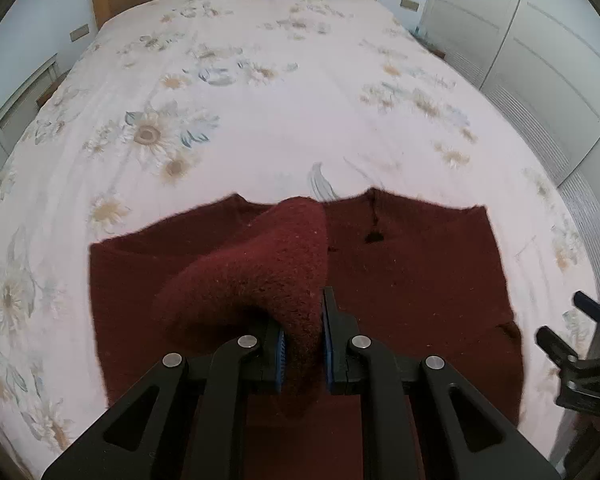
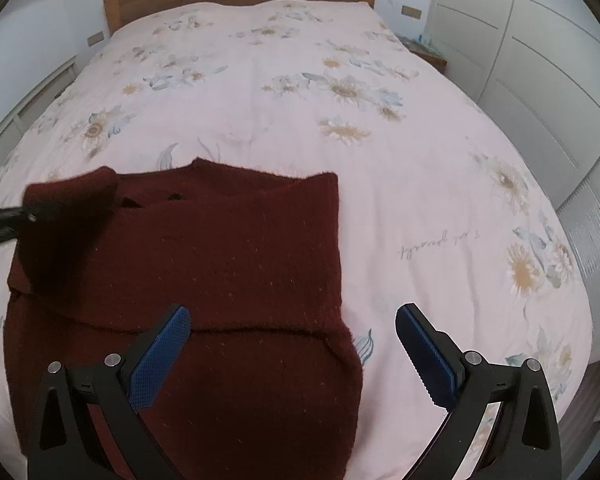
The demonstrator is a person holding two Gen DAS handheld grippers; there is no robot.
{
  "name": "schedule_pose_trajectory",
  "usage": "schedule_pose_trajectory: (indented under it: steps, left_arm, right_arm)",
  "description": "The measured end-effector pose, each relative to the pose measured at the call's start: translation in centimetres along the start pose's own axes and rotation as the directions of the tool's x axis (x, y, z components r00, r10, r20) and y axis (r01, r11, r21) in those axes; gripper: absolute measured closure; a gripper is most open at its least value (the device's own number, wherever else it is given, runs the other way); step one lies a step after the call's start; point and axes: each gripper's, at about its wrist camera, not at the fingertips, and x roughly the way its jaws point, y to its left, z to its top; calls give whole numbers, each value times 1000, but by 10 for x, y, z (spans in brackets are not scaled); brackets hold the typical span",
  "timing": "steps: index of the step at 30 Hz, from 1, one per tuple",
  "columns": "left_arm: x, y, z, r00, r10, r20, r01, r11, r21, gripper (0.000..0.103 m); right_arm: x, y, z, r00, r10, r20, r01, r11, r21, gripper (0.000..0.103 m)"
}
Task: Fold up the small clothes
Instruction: 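Carry the held sleeve across the sweater body and fold the side inward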
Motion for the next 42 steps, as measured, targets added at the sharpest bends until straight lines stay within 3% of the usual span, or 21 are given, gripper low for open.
schedule_pose_trajectory:
  steps: [8, 12, 14, 18, 22, 26, 29, 32, 36, 42]
  left_arm:
    - [59, -1, -23, 991, 60, -118, -63, 998, -18, 88]
    - [67, 0, -30, 988, 55, -146, -57, 998, -10, 84]
    - [69, 2, -33, 984, 73, -163, -74, 997, 0, 67]
    - [70, 11, -36, 977, 69, -204, -74, 997, -17, 52]
    - [66, 20, -40, 974, 55, -220, -62, 998, -27, 22]
    - [54, 38, -52, 975, 30, -220, -39, 999, -37, 8]
    - [44, 55, -60, 976, 26, -218, -35, 999, -35, 7]
    - [32, 79, -68, 971, 88, -224, -100, 994, -41, 7]
    - [17, 125, -77, 971, 127, -203, -146, 986, -78, 7]
    - [23, 176, -94, 958, 147, -245, -192, 967, -169, 7]
  right_arm:
    - [12, -4, -11, 999, 8, -36, -7, 1000, 20, 1]
    - [13, -4, -13, 999, 10, -40, -9, 1000, 26, 1]
    - [13, -4, -13, 999, 13, -40, -12, 1000, 29, 1]
    - [12, -1, -14, 999, 13, -38, -12, 1000, 22, 1]
    - [11, 0, -14, 999, 15, -36, -14, 1000, 22, 1]
    - [10, 4, -14, 999, 18, -39, -17, 1000, 17, 1]
    - [10, 12, -13, 999, 16, -38, -16, 1000, 2, 1]
    - [11, 22, -10, 999, 23, -39, -24, 1000, -15, 1]
    - [11, 40, -7, 999, 35, -36, -37, 998, -49, 1]
    - [14, 69, -4, 998, 43, -45, -48, 992, -114, 1]
